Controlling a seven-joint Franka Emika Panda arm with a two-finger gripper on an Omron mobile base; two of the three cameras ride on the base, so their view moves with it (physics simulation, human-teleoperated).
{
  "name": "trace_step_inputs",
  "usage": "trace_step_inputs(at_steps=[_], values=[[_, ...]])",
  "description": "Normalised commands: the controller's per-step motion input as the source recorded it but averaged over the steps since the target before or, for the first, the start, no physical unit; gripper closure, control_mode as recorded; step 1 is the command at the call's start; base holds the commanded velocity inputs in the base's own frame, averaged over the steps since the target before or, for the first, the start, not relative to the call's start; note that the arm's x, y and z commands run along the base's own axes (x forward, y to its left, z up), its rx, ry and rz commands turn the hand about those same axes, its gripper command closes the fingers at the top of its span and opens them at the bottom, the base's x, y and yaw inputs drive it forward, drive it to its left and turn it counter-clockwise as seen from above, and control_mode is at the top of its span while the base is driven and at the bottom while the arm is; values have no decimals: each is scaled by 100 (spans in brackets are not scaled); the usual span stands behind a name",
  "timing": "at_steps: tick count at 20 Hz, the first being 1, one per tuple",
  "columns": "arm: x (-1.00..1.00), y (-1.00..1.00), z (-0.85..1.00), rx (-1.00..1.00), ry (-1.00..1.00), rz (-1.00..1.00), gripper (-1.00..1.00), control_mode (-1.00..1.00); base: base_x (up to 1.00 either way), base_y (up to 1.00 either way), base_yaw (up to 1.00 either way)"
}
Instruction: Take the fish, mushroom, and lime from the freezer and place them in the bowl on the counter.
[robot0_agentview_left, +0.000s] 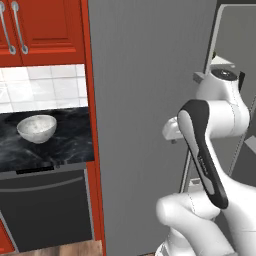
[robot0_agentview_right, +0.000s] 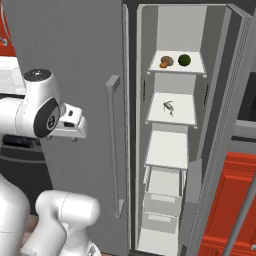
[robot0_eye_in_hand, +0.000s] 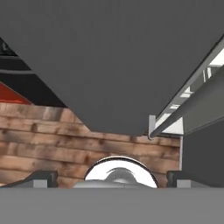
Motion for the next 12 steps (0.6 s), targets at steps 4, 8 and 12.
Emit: trace_step_inputs(at_steps=[4, 8, 12], values=[[0, 0, 0, 0, 0, 0, -100, 100, 2, -53, 0], [0, 0, 0, 0, 0, 0, -100, 100, 4, -82, 0], [0, 0, 0, 0, 0, 0, -100, 100, 28, -64, 0]])
